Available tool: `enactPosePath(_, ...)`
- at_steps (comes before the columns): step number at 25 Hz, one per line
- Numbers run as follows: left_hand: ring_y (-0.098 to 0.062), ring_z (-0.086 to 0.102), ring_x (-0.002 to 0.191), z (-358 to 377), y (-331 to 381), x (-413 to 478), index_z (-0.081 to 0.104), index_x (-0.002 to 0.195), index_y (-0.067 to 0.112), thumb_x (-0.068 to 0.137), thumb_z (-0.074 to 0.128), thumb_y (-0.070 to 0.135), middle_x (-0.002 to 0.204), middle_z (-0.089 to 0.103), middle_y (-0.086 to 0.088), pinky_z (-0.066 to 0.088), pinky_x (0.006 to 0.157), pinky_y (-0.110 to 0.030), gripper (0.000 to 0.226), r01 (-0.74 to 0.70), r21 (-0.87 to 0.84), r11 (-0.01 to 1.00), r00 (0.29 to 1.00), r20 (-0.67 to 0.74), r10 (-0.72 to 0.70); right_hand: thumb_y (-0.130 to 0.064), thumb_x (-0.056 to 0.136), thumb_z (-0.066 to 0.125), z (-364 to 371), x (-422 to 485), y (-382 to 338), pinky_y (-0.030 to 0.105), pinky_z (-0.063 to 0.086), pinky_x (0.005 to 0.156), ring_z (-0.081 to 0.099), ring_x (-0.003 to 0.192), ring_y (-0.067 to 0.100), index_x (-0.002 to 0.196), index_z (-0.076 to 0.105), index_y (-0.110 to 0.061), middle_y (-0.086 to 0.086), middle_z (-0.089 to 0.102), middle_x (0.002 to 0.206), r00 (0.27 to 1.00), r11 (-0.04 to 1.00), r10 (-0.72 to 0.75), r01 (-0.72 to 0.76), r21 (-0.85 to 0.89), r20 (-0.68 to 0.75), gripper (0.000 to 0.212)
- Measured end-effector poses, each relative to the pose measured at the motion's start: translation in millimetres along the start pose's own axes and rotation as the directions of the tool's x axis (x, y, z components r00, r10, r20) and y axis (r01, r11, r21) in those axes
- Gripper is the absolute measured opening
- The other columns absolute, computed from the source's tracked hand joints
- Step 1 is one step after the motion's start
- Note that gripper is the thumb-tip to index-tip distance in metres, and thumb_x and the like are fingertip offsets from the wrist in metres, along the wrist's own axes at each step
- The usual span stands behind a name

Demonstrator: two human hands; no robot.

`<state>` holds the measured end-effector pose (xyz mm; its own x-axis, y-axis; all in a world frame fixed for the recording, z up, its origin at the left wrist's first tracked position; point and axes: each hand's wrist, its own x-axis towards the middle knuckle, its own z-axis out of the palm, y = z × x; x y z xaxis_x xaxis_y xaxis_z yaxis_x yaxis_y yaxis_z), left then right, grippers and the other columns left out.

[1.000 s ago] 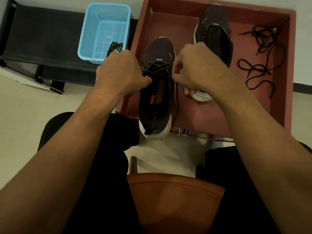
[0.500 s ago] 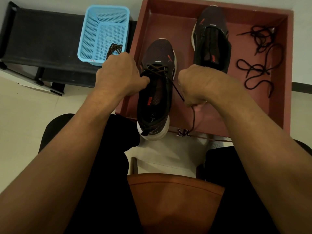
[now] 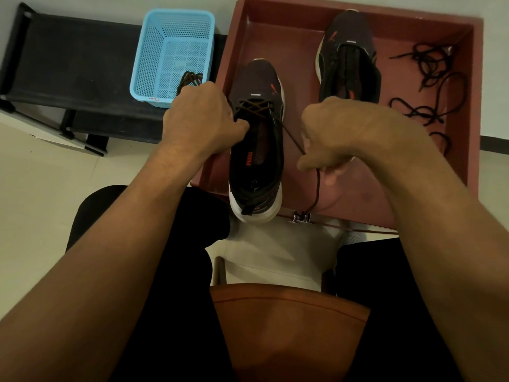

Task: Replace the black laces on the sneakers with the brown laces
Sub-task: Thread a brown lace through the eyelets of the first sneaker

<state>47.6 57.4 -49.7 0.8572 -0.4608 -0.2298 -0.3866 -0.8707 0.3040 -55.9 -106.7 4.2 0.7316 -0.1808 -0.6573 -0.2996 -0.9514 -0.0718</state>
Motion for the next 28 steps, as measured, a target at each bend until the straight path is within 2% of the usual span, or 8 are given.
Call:
enactPosePath(6,-0.029,0.066,0.082,4,-2,1,0.060,0.058,0.024,0.074,0.056,0.061,0.073,0.066,-0.007,0.057,0.073,-0.041,0.041,-0.046,-0.005,0.999,0.999,-0.012,0.046,-0.029,0.098,0.069,1,1,2,0.022,0.052,0.055,0.070,0.048,0.009,0.092,0.072,-0.008,-0.001,0.074,0.059,0.999,0.962,-0.032,0.026,0.272,0.019,0.021)
enactPosePath(9,-0.017,0.062,0.072,0,-1,0,0.061,0.061,0.025,0.087,0.066,0.063,0.068,0.064,0.004,0.051,0.066,-0.035,0.046,-0.088,-0.044,0.995,0.987,-0.139,0.081,-0.028,0.099,0.068,-1,4,8,0.019,0.051,0.050,0.073,0.052,0.010,0.089,0.072,-0.010,-0.002,0.075,0.060,0.998,0.931,-0.031,0.052,0.361,-0.063,0.021)
enactPosePath(12,-0.007,0.064,0.058,-10,9,-4,0.072,0.072,0.023,0.093,0.062,0.058,0.063,0.067,0.008,0.055,0.063,-0.030,0.042,-0.269,-0.223,0.937,0.946,-0.242,0.214,-0.032,0.099,0.070,-3,4,15,0.019,0.054,0.052,0.076,0.059,0.011,0.088,0.075,-0.012,-0.001,0.076,0.064,0.979,0.828,-0.038,0.144,0.541,-0.203,0.024)
enactPosePath(15,-0.010,0.067,0.051,-16,22,-14,0.075,0.091,0.018,0.105,0.058,0.043,0.079,0.077,0.002,0.044,0.048,-0.021,0.033,-0.315,-0.546,0.776,0.940,-0.064,0.336,-0.030,0.098,0.073,-4,4,20,0.019,0.056,0.051,0.077,0.063,0.015,0.091,0.075,-0.009,0.006,0.077,0.072,0.955,0.574,-0.019,0.252,0.779,-0.295,0.022)
enactPosePath(17,-0.024,0.069,0.055,-17,26,-18,0.065,0.111,0.007,0.110,0.050,0.039,0.100,0.079,-0.004,0.041,0.042,-0.025,0.035,-0.142,-0.755,0.641,0.924,0.131,0.359,-0.025,0.097,0.074,-2,9,25,0.022,0.056,0.052,0.077,0.065,0.017,0.094,0.075,-0.007,0.011,0.078,0.081,0.945,0.449,0.023,0.282,0.848,-0.327,0.019)
enactPosePath(19,-0.025,0.066,0.055,-19,27,-19,0.054,0.119,0.004,0.110,0.050,0.036,0.110,0.077,-0.011,0.039,0.042,-0.025,0.034,0.031,-0.831,0.556,0.887,0.279,0.368,-0.020,0.097,0.074,0,14,27,0.022,0.056,0.056,0.076,0.067,0.018,0.098,0.075,-0.004,0.013,0.078,0.084,0.939,0.342,0.047,0.304,0.889,-0.339,0.016)
enactPosePath(24,-0.013,0.047,0.046,-22,17,-17,0.059,0.113,0.001,0.103,0.063,0.025,0.096,0.079,-0.011,0.034,0.040,-0.021,0.026,0.013,-0.767,0.642,0.806,0.388,0.447,-0.009,0.097,0.074,4,26,28,0.025,0.059,0.066,0.076,0.070,0.021,0.098,0.070,-0.001,0.014,0.075,0.079,0.916,0.151,0.067,0.383,0.911,-0.396,0.010)
enactPosePath(28,-0.011,0.046,0.049,-20,10,-9,0.068,0.110,-0.001,0.107,0.057,0.022,0.078,0.068,-0.005,0.036,0.042,-0.018,0.026,0.001,-0.801,0.599,0.887,0.277,0.369,-0.013,0.097,0.075,5,26,29,0.026,0.060,0.069,0.078,0.079,0.024,0.104,0.072,0.002,0.019,0.077,0.091,0.925,0.157,0.034,0.370,0.916,-0.379,0.017)
